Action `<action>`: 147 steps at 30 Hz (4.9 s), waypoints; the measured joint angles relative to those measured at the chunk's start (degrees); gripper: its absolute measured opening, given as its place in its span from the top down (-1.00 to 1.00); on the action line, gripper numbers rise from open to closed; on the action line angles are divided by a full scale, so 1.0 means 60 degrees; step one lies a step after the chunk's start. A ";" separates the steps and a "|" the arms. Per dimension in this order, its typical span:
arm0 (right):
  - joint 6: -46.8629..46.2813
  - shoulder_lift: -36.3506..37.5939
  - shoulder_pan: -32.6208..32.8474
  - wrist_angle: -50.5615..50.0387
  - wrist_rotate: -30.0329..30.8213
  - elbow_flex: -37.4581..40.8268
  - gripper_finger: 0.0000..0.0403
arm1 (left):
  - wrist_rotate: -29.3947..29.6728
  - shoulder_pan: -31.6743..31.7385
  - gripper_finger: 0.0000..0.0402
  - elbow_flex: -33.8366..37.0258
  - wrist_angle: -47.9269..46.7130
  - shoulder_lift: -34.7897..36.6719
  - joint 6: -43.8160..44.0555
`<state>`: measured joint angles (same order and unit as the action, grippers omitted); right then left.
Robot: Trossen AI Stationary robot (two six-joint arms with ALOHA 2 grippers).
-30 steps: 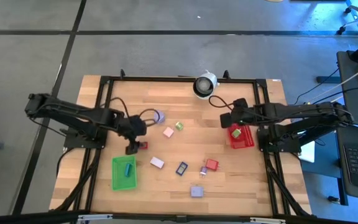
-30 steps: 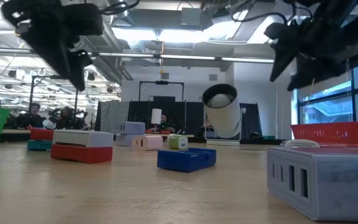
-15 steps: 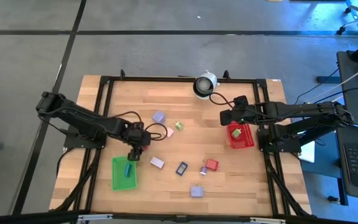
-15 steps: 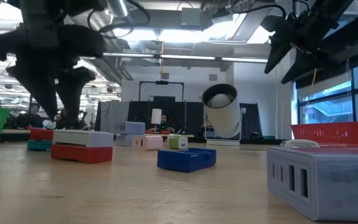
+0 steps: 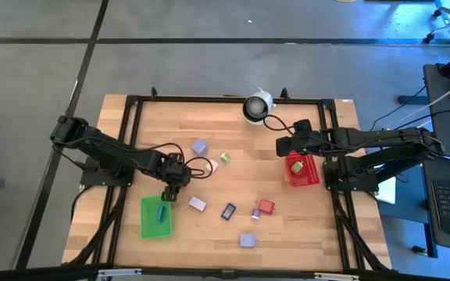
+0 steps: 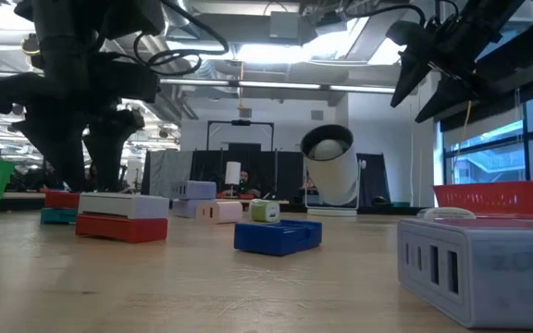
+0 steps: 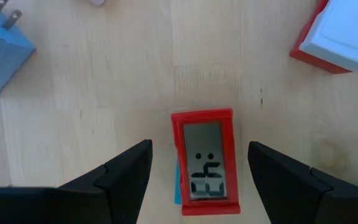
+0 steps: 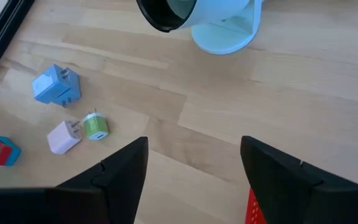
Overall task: Pick & Place Office items
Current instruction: Put the left red digital clock into the green bin
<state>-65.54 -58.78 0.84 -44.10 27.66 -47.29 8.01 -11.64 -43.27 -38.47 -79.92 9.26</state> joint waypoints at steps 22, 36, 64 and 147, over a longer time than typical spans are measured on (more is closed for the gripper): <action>0.0007 -0.0004 0.0000 0.0000 0.0251 0.0000 -0.28 | -0.0018 0.0004 -0.22 0.0437 0.0524 -0.0007 0.0018; 0.0011 -0.0004 0.0000 -0.0004 0.0248 0.0004 -0.28 | -0.0347 0.0004 0.02 0.0444 0.0664 -0.0135 0.0074; 0.0142 -0.0004 0.0000 -0.0004 0.0430 0.0004 -0.22 | -0.0334 0.0004 0.17 0.0444 0.0887 -0.0160 0.0254; 0.3512 -0.0004 0.0000 0.0317 -0.0036 0.0007 -0.22 | -0.0077 -0.2851 0.23 -0.0477 0.3121 0.1104 1.3198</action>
<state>-44.47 -58.81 0.84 -42.19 27.44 -47.24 7.55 -28.74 -46.13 -19.74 -73.30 88.45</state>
